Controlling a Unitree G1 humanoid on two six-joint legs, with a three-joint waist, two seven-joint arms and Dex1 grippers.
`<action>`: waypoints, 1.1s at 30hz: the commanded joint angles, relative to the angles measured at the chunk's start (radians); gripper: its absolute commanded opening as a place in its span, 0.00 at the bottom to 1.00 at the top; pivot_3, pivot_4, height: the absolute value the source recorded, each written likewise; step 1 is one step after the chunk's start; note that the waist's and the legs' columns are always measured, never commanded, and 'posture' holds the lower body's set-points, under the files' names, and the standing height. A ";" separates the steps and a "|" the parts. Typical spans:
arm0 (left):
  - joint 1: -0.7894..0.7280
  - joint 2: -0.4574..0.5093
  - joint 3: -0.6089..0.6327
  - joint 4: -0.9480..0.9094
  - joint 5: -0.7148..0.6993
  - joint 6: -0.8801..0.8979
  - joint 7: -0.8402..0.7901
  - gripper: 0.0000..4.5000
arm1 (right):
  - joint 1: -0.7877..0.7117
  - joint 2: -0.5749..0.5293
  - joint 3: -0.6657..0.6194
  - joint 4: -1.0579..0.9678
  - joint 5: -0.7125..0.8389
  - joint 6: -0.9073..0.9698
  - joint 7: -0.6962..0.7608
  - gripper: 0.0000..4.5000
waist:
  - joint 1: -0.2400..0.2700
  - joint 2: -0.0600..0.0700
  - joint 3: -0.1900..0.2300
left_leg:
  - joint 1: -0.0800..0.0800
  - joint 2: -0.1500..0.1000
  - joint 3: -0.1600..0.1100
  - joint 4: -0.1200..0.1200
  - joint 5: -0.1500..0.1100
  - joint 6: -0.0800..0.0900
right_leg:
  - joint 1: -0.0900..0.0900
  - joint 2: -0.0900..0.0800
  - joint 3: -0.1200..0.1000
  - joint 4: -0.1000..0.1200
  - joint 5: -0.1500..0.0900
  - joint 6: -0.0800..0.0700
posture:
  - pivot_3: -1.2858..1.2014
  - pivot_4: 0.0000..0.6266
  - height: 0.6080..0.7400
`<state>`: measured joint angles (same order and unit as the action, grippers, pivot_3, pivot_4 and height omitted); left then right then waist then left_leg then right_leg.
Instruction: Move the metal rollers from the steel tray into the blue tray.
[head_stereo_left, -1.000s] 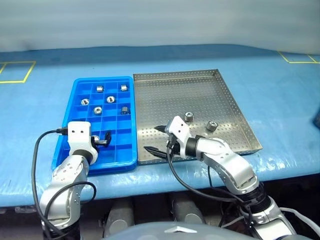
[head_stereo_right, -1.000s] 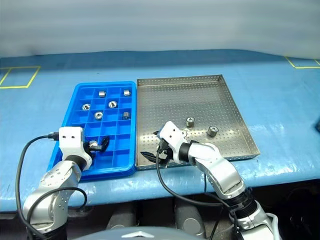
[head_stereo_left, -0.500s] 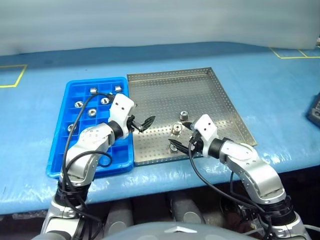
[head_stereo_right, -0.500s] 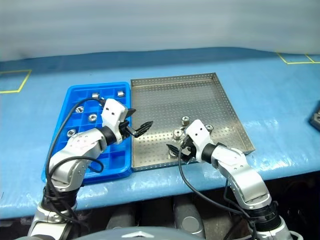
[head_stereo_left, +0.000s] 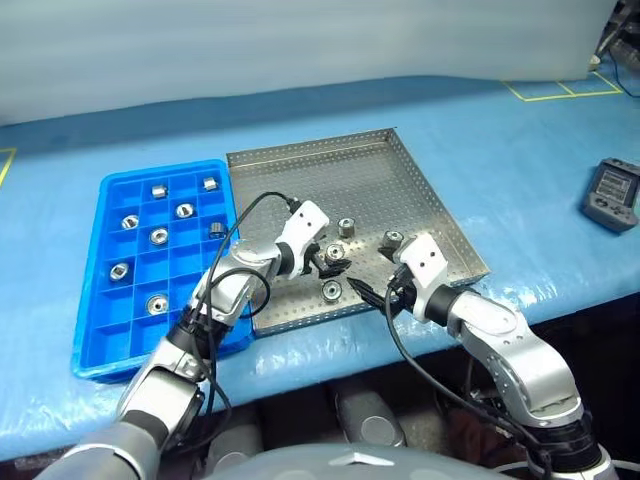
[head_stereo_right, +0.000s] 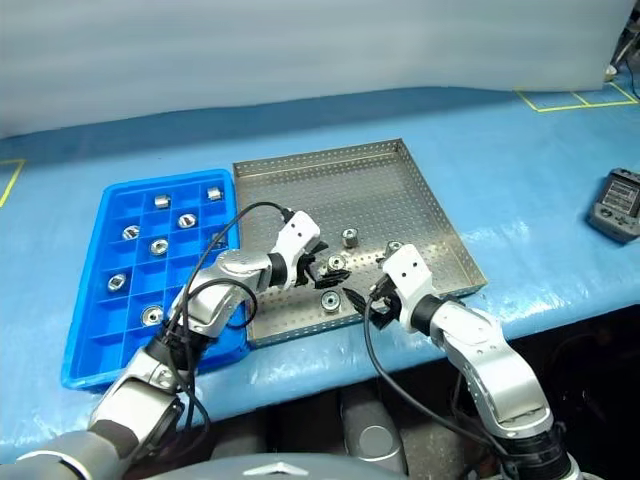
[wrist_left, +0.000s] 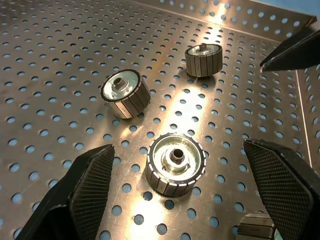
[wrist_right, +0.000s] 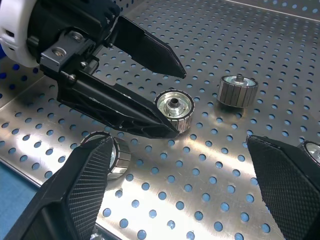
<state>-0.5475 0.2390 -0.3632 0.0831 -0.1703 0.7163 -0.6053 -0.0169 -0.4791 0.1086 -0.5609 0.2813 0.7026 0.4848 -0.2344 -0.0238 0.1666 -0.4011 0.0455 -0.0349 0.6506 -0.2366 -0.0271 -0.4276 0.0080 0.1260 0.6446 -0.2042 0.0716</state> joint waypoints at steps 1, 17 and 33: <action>-0.030 -0.013 -0.011 0.019 0.031 -0.022 0.004 0.99 | -0.007 0.004 -0.008 -0.041 0.008 -0.005 -0.006 1.00 | -0.007 0.000 0.000 | 0.000 0.000 0.000 0.000 0.000 0.000 | 0.000 0.000 0.000 0.000 0.000 0.000 | 0.42 0.24 1.00; 0.031 -0.029 0.168 -0.169 0.002 0.003 0.115 0.38 | -0.058 0.020 0.038 -0.021 0.012 -0.009 0.010 1.00 | -0.019 0.000 0.000 | 0.000 0.000 0.000 -0.001 0.000 0.000 | -0.001 0.000 0.000 0.000 0.002 0.004 | 0.44 0.24 1.00; 0.403 0.010 0.493 -0.786 0.068 0.112 0.452 0.38 | -0.288 0.120 0.248 0.145 0.004 -0.081 0.160 1.00 | 0.078 0.000 0.000 | 0.000 0.000 -0.001 -0.002 0.000 0.000 | 0.000 0.000 -0.001 0.000 0.003 0.005 | 0.52 0.24 1.00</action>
<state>-0.1605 0.2461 0.0970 -0.6071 -0.1167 0.8097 -0.1809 -0.2800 -0.3697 0.3453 -0.4154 0.2806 0.6518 0.6208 -0.1559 -0.0238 0.1670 -0.4010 0.0459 -0.0365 0.6488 -0.2366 -0.0271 -0.4279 0.0082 0.1251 0.6447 -0.2014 0.0762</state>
